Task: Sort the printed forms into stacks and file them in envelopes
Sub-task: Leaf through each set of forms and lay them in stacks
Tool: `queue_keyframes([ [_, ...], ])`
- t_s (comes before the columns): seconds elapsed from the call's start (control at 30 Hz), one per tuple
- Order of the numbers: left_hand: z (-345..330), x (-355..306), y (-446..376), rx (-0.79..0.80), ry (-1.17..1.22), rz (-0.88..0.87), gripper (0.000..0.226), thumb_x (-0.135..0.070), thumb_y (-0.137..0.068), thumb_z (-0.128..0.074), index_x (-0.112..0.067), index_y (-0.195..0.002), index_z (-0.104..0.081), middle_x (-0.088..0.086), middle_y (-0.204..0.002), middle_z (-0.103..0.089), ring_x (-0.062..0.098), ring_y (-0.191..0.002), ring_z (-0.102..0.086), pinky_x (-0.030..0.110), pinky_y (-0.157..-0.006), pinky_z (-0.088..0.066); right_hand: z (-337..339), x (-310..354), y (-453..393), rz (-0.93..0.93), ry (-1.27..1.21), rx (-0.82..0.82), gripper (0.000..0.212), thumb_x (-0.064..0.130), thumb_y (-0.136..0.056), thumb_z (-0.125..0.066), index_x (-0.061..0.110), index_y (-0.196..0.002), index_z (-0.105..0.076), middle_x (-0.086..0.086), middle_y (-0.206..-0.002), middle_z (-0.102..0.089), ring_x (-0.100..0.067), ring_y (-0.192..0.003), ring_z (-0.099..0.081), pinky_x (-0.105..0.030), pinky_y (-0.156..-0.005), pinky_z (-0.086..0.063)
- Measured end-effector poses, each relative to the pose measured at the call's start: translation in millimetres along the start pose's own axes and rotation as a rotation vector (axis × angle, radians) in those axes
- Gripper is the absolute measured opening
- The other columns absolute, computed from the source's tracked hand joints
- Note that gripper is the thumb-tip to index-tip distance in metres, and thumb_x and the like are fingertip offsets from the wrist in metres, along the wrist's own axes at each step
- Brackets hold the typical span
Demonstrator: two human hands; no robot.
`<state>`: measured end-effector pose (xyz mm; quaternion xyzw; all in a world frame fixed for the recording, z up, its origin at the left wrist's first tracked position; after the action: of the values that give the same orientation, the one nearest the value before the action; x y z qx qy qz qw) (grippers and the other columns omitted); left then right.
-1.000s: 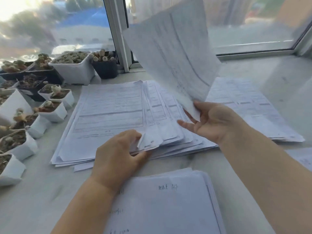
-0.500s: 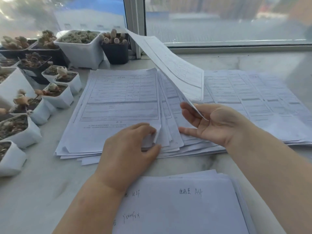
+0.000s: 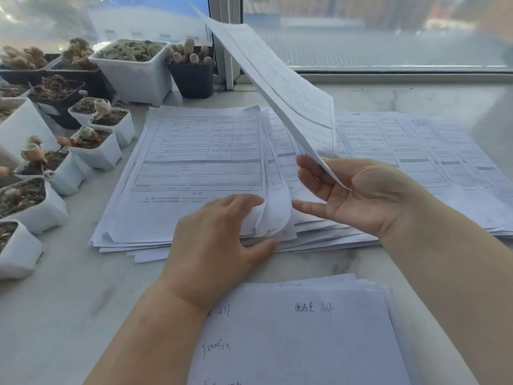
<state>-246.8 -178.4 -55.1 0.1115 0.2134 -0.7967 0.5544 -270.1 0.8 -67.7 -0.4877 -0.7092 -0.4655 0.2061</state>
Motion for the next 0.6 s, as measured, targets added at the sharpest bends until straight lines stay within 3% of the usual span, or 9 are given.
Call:
queue_keyframes([
  [0.1, 0.7, 5.4, -0.5, -0.038, 0.093, 0.027, 0.031, -0.058, -0.075, -0.063, -0.043, -0.102, -0.06, -0.029, -0.103, -0.062, -0.007, -0.095, -0.053, 0.02, -0.073, -0.039, -6.2, 1.4, -1.4, -0.001, -0.003, 0.0, 0.017, 0.006, -0.095, -0.05, 0.011, -0.086, -0.064, -0.006, -0.082, -0.075, -0.016, -0.072, -0.073, -0.051, -0.073, -0.056],
  [0.2, -1.0, 15.8, -1.8, -0.084, 0.357, 0.102, 0.004, -0.042, -0.085, -0.063, -0.041, -0.089, -0.063, -0.027, -0.087, -0.064, -0.007, -0.079, -0.057, 0.021, -0.068, -0.043, -5.7, 2.2, -3.6, 0.011, -0.012, -0.036, 0.012, 0.005, -0.096, -0.051, 0.011, -0.094, -0.062, -0.007, -0.086, -0.072, -0.018, -0.071, -0.073, -0.052, -0.074, -0.056],
  [0.3, -1.7, 23.2, -3.1, -0.142, 0.624, 0.179, 0.014, -0.021, -0.086, -0.068, -0.031, -0.076, -0.067, -0.021, -0.069, -0.061, -0.001, -0.058, -0.056, 0.012, -0.057, -0.037, 2.1, 2.1, -5.1, 0.03, -0.006, -0.098, 0.011, 0.005, -0.097, -0.05, 0.011, -0.098, -0.059, -0.008, -0.092, -0.071, -0.017, -0.069, -0.073, -0.054, -0.077, -0.051],
  [0.4, -3.3, 35.3, -2.6, -0.174, 0.769, 0.302, 0.016, -0.021, -0.084, -0.071, -0.025, -0.069, -0.065, -0.011, -0.048, -0.055, 0.001, -0.038, -0.04, 0.009, -0.043, -0.032, 10.6, -1.2, -3.6, 0.018, 0.0, -0.139, 0.013, 0.006, -0.098, -0.049, 0.01, -0.093, -0.06, -0.007, -0.09, -0.071, -0.016, -0.067, -0.073, -0.055, -0.076, -0.049],
  [0.5, -4.0, 44.2, -3.1, -0.197, 0.809, 0.347, 0.017, -0.02, -0.083, -0.07, -0.018, -0.069, -0.06, 0.009, -0.05, -0.059, 0.01, -0.035, -0.043, 0.016, -0.038, -0.034, 9.2, -7.1, -2.8, -0.016, -0.004, -0.107, 0.025, 0.006, -0.097, -0.049, 0.011, -0.079, -0.065, -0.005, -0.086, -0.073, -0.016, -0.068, -0.073, -0.056, -0.077, -0.048],
  [0.6, -0.7, 45.4, -4.6, -0.231, 0.816, 0.344, 0.022, -0.008, -0.084, -0.066, -0.025, -0.09, -0.053, 0.007, -0.065, -0.062, 0.016, -0.041, -0.054, 0.02, -0.04, -0.042, -1.2, -10.7, -6.4, -0.035, 0.006, -0.046, 0.039, 0.006, -0.096, -0.049, 0.014, -0.066, -0.073, -0.003, -0.084, -0.075, -0.014, -0.069, -0.072, -0.056, -0.079, -0.048],
])
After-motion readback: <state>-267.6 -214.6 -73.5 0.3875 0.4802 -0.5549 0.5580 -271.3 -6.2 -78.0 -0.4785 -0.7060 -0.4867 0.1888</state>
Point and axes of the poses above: each hand's wrist, its own y-axis away from the middle knuckle, its own z-axis out of the back of the hand, x = y × z, the point moved 8 cm from there along -y, towards the middle knuckle
